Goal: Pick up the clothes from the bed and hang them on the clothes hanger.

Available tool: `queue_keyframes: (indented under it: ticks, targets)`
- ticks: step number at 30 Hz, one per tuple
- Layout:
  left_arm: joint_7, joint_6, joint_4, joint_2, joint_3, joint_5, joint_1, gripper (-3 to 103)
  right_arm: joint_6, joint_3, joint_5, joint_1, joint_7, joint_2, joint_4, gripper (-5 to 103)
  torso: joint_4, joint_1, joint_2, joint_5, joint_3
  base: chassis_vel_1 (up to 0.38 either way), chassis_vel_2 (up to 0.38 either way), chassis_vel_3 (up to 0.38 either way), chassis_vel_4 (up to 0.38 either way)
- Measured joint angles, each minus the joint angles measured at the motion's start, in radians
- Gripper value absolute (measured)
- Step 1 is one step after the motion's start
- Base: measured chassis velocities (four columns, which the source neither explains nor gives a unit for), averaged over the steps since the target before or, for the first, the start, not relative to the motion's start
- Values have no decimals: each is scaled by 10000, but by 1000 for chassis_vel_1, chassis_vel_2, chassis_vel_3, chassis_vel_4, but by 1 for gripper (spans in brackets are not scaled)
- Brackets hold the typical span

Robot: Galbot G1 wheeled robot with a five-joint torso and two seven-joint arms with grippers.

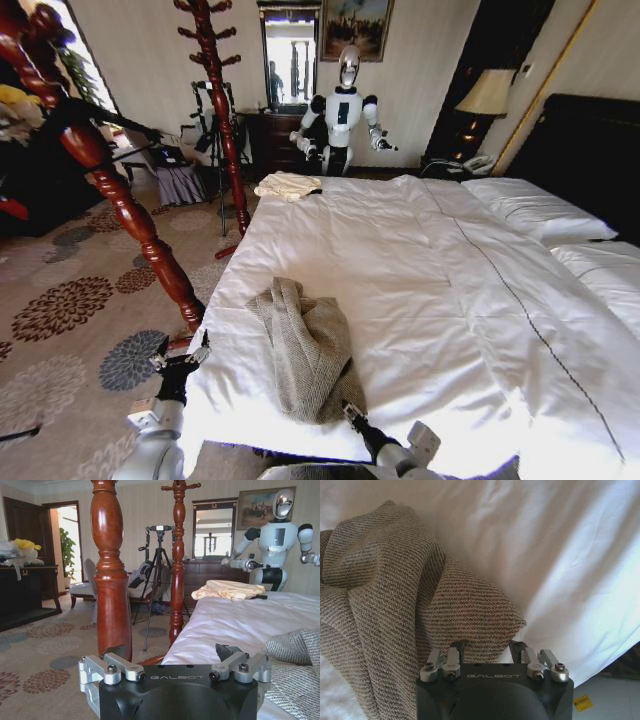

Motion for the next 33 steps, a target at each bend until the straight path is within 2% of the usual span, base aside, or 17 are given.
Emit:
queue_keyframes:
  ticks: [2,4,5,6,8,9,12,14,19,24,25,27,28,29,31,33]
  targets:
    - [0,-1,1,8,1,2,11,100,-78,82,160,105,81,-5,72,38,0,0,0,0,0,0,0,0,0]
    - [0,-1,1,16,1,3,19,100,-107,144,282,166,138,-10,131,38,0,0,0,0,0,0,0,0,0]
    - [-1,-2,11,31,-2,3,22,100,-110,209,351,214,170,-44,181,27,0,0,0,0,0,0,0,0,0]
    - [0,-3,20,38,-4,2,22,100,-103,239,357,223,173,-81,209,27,0,0,0,0,0,0,0,0,0]
    - [-1,-4,51,45,-5,6,23,100,38,309,281,222,132,-138,290,17,0,0,0,1,0,0,0,0,0]
    - [-1,-4,51,45,-5,6,23,100,38,309,281,222,132,-138,290,17,0,0,0,1,0,0,0,0,0]
    - [-1,-4,95,46,11,26,-13,100,196,442,251,207,-37,-229,522,3,0,1,0,0,0,0,0,0,0]
    - [-1,-4,105,42,22,31,-32,100,229,465,249,193,-108,-263,575,3,0,0,0,0,0,0,0,0,0]
    - [0,-4,135,6,94,66,-100,100,744,527,-215,135,-843,-416,635,0,0,0,-1,0,0,0,0,0,0]
    - [164,-183,50,71,138,-46,-162,100,1687,1040,-355,310,-2268,-735,1114,0,1,0,0,-1,0,0,0,0,0]
    - [164,-183,50,71,138,-46,-162,100,1687,1040,-355,310,-2268,-735,1114,0,1,0,0,-1,0,0,0,0,0]
    - [342,-352,-71,157,164,-215,-186,100,2161,1415,-352,463,-3118,-1030,1216,0,0,0,-1,0,0,0,0,0,0]
    - [486,-464,-186,207,191,-379,-201,100,2550,1773,-328,597,-3785,-1271,1233,0,0,1,-1,2,0,0,0,0,0]
    - [486,-464,-186,207,191,-379,-201,100,2550,1773,-328,597,-3785,-1271,1233,0,0,1,-1,2,0,0,0,0,0]
    - [683,-614,-350,241,242,-581,-224,100,2932,2257,-235,787,-4596,-1523,1236,0,0,1,-1,1,0,0,0,0,0]
    - [917,-833,-529,265,332,-752,-254,100,3544,3054,40,1279,-5802,-1819,1237,0,1,1,-1,2,1,0,0,0,0]
